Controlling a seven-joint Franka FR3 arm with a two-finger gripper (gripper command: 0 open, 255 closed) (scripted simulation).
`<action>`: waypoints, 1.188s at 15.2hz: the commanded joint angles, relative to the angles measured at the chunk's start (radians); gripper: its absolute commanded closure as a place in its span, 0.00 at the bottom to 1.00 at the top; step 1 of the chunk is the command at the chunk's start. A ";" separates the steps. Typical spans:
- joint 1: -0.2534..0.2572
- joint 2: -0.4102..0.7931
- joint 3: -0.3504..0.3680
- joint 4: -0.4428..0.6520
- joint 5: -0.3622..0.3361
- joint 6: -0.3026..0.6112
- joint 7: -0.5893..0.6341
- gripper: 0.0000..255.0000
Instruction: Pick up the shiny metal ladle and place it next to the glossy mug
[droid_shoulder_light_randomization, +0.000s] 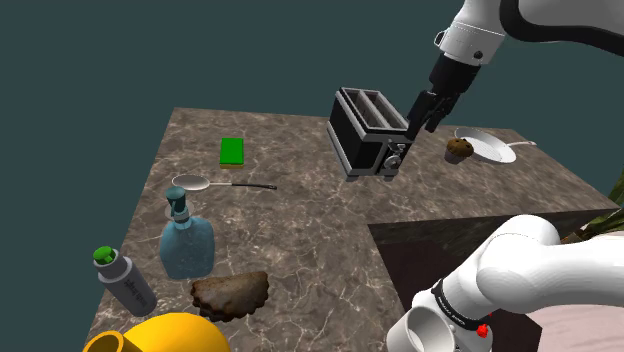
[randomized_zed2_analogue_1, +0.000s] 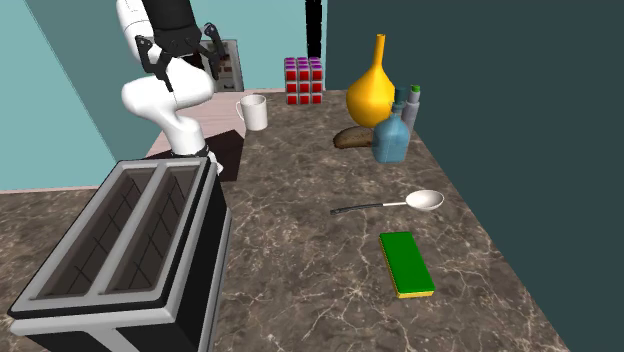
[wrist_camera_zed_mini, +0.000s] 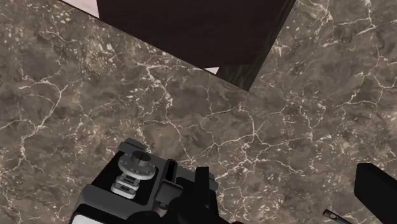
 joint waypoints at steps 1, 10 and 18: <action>0.000 0.000 0.000 0.000 0.000 0.000 0.000 0.00; 0.081 0.266 0.035 0.037 -0.012 0.251 -0.147 0.00; 0.141 0.520 0.083 0.139 -0.035 0.423 -0.257 0.00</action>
